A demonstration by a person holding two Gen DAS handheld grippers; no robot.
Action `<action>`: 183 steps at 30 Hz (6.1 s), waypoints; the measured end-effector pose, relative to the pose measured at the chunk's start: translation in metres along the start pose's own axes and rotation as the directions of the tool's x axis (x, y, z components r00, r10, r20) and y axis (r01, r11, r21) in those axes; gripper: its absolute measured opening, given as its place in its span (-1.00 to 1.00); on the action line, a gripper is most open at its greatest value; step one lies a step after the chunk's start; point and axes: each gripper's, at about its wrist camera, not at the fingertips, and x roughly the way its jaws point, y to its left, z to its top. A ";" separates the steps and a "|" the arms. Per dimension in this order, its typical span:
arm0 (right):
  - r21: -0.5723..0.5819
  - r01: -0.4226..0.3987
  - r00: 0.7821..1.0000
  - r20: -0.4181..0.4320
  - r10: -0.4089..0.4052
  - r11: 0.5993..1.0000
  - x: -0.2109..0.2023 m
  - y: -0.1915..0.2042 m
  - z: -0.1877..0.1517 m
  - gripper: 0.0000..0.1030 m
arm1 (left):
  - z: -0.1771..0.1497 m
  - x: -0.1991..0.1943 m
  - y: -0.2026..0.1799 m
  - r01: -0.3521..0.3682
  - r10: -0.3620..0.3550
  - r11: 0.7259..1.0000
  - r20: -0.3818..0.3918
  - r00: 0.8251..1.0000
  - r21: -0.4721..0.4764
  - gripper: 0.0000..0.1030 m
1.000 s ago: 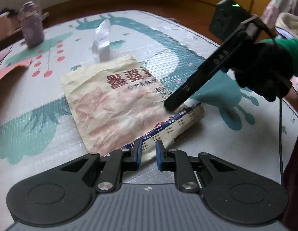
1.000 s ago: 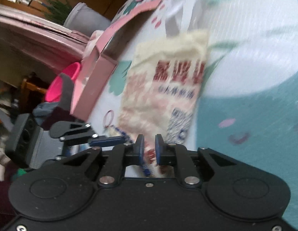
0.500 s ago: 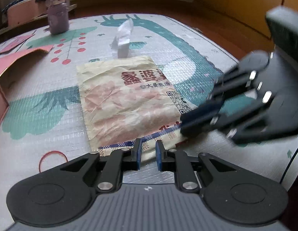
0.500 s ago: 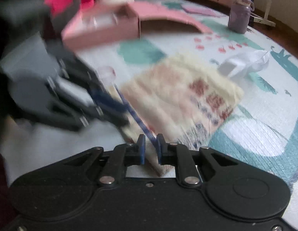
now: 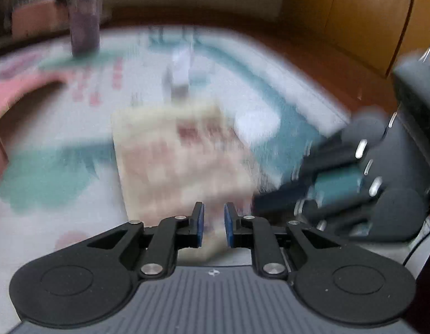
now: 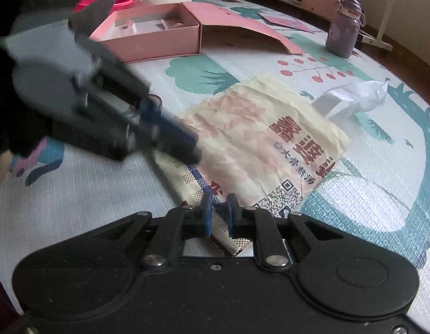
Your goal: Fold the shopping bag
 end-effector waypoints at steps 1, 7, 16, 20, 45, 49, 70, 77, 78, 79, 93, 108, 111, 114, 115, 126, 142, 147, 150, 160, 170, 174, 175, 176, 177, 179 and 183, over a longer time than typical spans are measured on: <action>-0.014 0.003 1.000 0.004 -0.003 1.000 0.000 0.001 -0.001 -0.76 | -0.003 -0.002 0.002 0.004 -0.004 1.000 0.006 1.000 -0.015 -0.70; -0.080 0.025 1.000 0.005 -0.025 0.996 0.000 0.010 0.000 -0.76 | -0.012 -0.014 0.020 0.059 -0.061 0.994 -0.013 0.998 -0.092 -0.77; -0.375 0.095 0.995 0.009 -0.099 0.922 0.001 0.051 -0.007 -0.93 | 0.010 -0.049 0.035 0.027 -0.026 0.998 0.009 1.000 -0.050 -0.77; -0.377 0.091 0.995 0.011 -0.094 0.922 0.000 0.051 -0.007 -0.94 | 0.007 -0.026 0.027 0.000 0.000 1.000 -0.036 0.999 0.003 -0.77; -0.364 0.076 0.997 0.031 -0.070 0.928 0.000 0.041 -0.011 -0.94 | 0.014 -0.037 0.012 -0.054 0.054 0.999 -0.049 0.997 0.004 -0.94; -0.337 0.065 0.998 0.034 -0.057 0.939 0.000 0.037 -0.011 -0.94 | 0.000 -0.036 0.035 -0.054 0.039 0.985 -0.089 0.995 -0.165 -0.92; -0.314 0.041 0.998 0.048 -0.027 0.949 0.000 0.030 -0.012 -0.94 | 0.020 0.029 0.026 -0.008 0.028 0.990 -0.142 0.990 0.141 -0.92; -0.273 -0.003 1.000 0.003 0.004 0.962 -0.015 0.015 -0.021 -0.95 | 0.023 0.044 0.034 0.009 0.000 0.998 -0.140 0.990 0.064 -0.92; -0.245 -0.008 1.000 -0.007 0.007 0.969 -0.017 0.012 -0.021 -0.95 | 0.025 0.049 0.035 0.014 -0.006 0.998 -0.137 0.990 0.056 -0.92; -0.221 -0.012 1.000 -0.011 0.010 0.975 -0.017 0.009 -0.021 -0.95 | 0.026 0.049 0.037 0.019 -0.013 0.999 -0.131 0.991 0.044 -0.92; -0.171 0.024 0.999 -0.025 -0.029 0.985 -0.010 0.015 -0.007 -0.95 | 0.021 0.014 0.024 -0.003 0.015 0.995 -0.125 0.992 0.098 -0.92; -0.078 -0.048 0.999 -0.011 0.047 0.996 0.002 -0.004 -0.001 -0.95 | -0.027 -0.063 -0.001 0.037 -0.016 0.731 -0.037 0.999 0.682 -0.88; -0.055 -0.077 0.997 -0.002 0.077 0.996 0.005 -0.010 0.000 -0.95 | -0.033 -0.066 -0.006 0.046 -0.019 0.655 -0.044 0.999 0.754 -0.88; -0.037 -0.098 0.995 0.004 0.098 0.995 0.008 -0.014 0.002 -0.95 | -0.039 -0.068 -0.010 0.028 -0.006 0.575 -0.030 1.000 0.818 -0.84; -0.031 -0.103 0.995 0.004 0.103 0.994 0.008 -0.015 0.002 -0.95 | -0.042 -0.069 -0.012 0.029 -0.005 0.548 -0.032 0.999 0.836 -0.84; -0.049 -0.135 0.991 -0.006 0.135 0.990 0.008 -0.015 0.002 -0.95 | -0.044 -0.080 -0.009 0.081 -0.045 0.486 -0.068 0.997 0.870 0.19; 0.033 -0.225 0.974 -0.006 0.225 0.974 0.014 -0.033 0.003 -0.95 | -0.096 -0.072 -0.032 -0.119 0.083 0.072 0.113 0.990 0.990 -0.53; 0.039 -0.234 0.972 -0.001 0.234 0.972 0.015 -0.034 0.004 -0.95 | -0.094 -0.062 -0.042 -0.128 0.086 0.023 0.125 0.988 0.992 -0.54; 0.032 -0.231 0.973 0.005 0.231 0.972 0.014 -0.033 0.003 -0.95 | -0.094 -0.060 -0.046 -0.094 0.100 -0.006 0.094 0.991 0.996 -0.74; -0.282 -0.141 0.984 0.070 0.167 0.949 -0.020 0.010 0.007 -0.21 | -0.103 -0.078 -0.061 -0.012 0.117 0.003 0.012 0.993 1.000 -0.84; -0.522 -0.018 1.000 0.003 0.024 0.853 -0.007 0.046 -0.008 -0.70 | -0.099 -0.088 -0.064 0.024 0.116 0.191 -0.047 0.992 0.981 -0.84; -0.387 -0.099 0.995 -0.022 0.098 0.917 -0.013 0.023 -0.010 -0.77 | -0.075 -0.093 -0.050 0.140 0.024 0.391 -0.163 0.986 0.910 -0.85; -0.330 -0.128 0.991 -0.021 0.128 0.935 -0.014 0.014 -0.010 -0.77 | -0.066 -0.091 -0.045 0.182 -0.008 0.466 -0.201 0.979 0.866 -0.84; -0.291 -0.147 0.989 -0.019 0.148 0.945 -0.013 0.008 -0.009 -0.77 | -0.054 -0.087 -0.041 0.213 -0.033 0.520 -0.230 0.973 0.827 -0.84; -0.191 -0.192 0.981 -0.009 0.194 0.963 -0.013 -0.006 -0.009 -0.77 | -0.038 -0.081 -0.032 0.261 -0.076 0.584 -0.269 0.960 0.769 -0.84; 0.007 -0.282 0.959 0.022 0.281 0.959 -0.009 -0.033 -0.010 -0.76 | -0.015 -0.071 -0.007 0.363 -0.182 0.702 -0.338 0.923 0.613 -0.83; 0.282 -0.409 0.912 0.103 0.397 0.868 0.004 -0.071 -0.021 -0.76 | 0.004 -0.053 0.041 0.493 -0.382 0.832 -0.382 0.841 0.255 -0.76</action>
